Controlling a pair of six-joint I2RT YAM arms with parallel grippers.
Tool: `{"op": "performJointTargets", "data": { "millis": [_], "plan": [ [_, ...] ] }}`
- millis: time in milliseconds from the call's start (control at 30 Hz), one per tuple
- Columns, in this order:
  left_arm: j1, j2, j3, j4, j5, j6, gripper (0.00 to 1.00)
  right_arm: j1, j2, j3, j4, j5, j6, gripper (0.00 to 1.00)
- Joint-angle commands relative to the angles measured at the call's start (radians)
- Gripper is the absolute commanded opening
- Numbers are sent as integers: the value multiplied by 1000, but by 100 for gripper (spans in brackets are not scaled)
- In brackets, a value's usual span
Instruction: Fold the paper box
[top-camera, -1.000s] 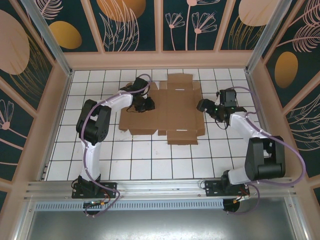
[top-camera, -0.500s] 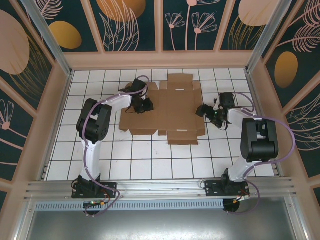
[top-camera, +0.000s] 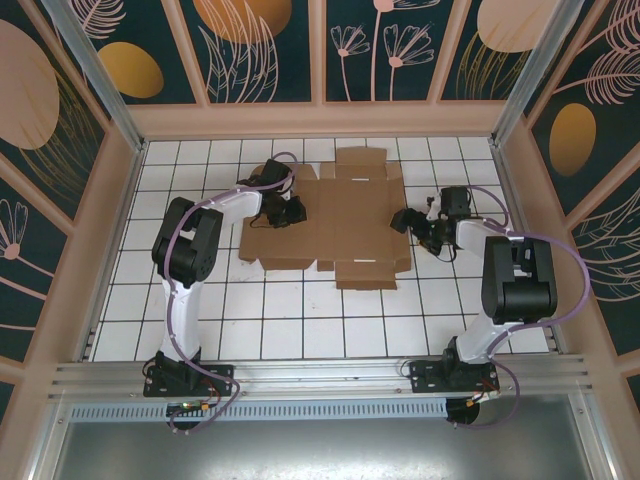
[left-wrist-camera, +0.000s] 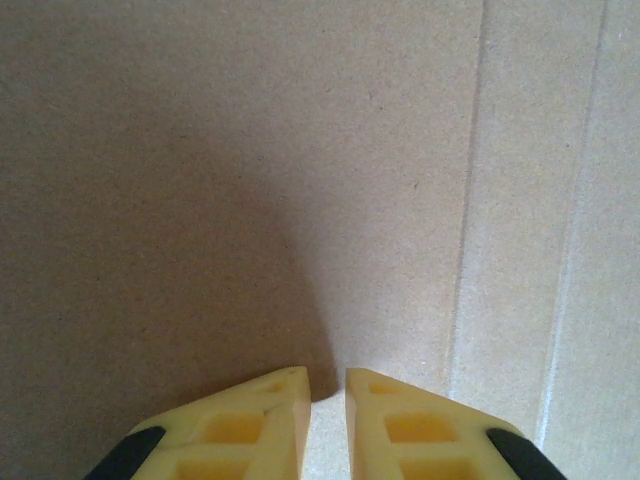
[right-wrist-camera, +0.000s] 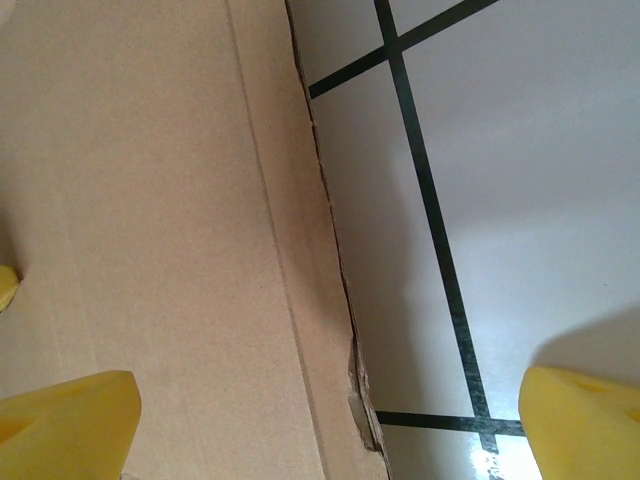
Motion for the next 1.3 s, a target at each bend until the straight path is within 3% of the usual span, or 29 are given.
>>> {"op": "performJointTargets", "data": {
  "millis": [0, 167, 433, 500, 633, 800, 967, 1200, 1267],
  "plan": [
    [-5, 24, -49, -65, 0, 18, 18, -7, 23, -7, 44, -75, 10, 97],
    [-4, 22, -66, -50, 35, 3, 18, 0, 64, 1, 82, -141, 31, 85],
    [-5, -10, -112, -28, 81, -13, 18, 22, 85, -11, 90, -124, 37, 43],
    [-5, -19, -130, -22, 87, -16, 18, 33, 77, -18, 77, -86, 27, 33],
    [-7, -46, -166, -11, 117, -33, 17, 63, 52, -4, 3, 27, -13, 23],
    [-10, -129, -228, 2, 135, -58, 17, 142, -2, 79, -164, 265, -94, 6],
    [-23, -199, -217, -15, 125, -85, 18, 224, -25, 168, -313, 463, -153, 7],
    [-28, -266, -61, -66, 48, -145, 32, 315, -78, 271, -447, 614, -205, 7],
    [-39, -260, -7, -64, 46, -163, 40, 340, -91, 306, -475, 655, -216, 7]
  ]
}}
